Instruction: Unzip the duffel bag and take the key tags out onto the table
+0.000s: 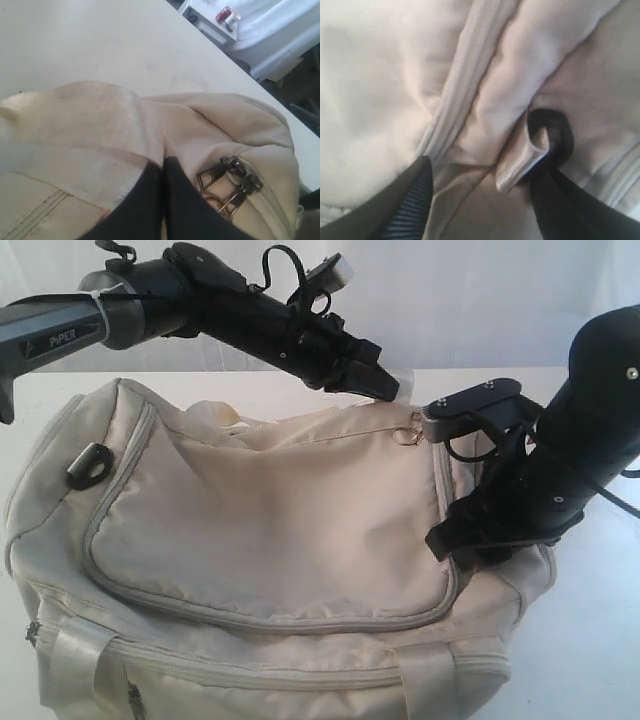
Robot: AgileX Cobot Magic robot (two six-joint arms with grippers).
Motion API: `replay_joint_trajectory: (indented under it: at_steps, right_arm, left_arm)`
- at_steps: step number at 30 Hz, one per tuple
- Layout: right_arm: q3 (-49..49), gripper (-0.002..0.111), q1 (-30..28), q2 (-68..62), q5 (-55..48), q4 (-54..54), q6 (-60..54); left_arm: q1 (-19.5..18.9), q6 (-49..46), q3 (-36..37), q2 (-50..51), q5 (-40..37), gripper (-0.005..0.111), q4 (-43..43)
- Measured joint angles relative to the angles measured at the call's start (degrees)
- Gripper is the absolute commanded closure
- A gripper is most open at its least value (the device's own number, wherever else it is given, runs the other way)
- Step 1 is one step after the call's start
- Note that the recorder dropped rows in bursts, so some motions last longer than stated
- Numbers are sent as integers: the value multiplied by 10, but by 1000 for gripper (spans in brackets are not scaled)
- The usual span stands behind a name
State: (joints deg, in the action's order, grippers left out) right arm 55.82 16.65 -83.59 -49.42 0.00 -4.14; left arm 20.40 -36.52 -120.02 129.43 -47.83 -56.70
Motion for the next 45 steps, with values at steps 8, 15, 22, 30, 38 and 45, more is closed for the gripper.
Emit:
replay_joint_trajectory:
  at_steps: [8, 15, 22, 30, 38, 45]
  right_arm:
    - [18, 54, 0, 91, 93, 0, -18]
    - [22, 54, 7, 111, 226, 7, -156]
    - [22, 54, 31, 28, 249, 9, -321]
    - [22, 54, 51, -19, 302, 0, -393]
    - [22, 80, 51, -58, 297, -36, -399]
    - [22, 108, 51, -57, 301, -80, -328]
  left_arm:
    - [-11, 17, -3, -18, -37, 107, 32]
    - [-12, 17, -3, -20, -44, 107, 35]
    - [-12, 18, -3, -20, -45, 107, 35]
    - [-12, 18, -3, -20, -45, 107, 35]
    - [-12, 18, -3, -20, -45, 107, 35]
    - [-12, 18, -3, -20, -46, 107, 37]
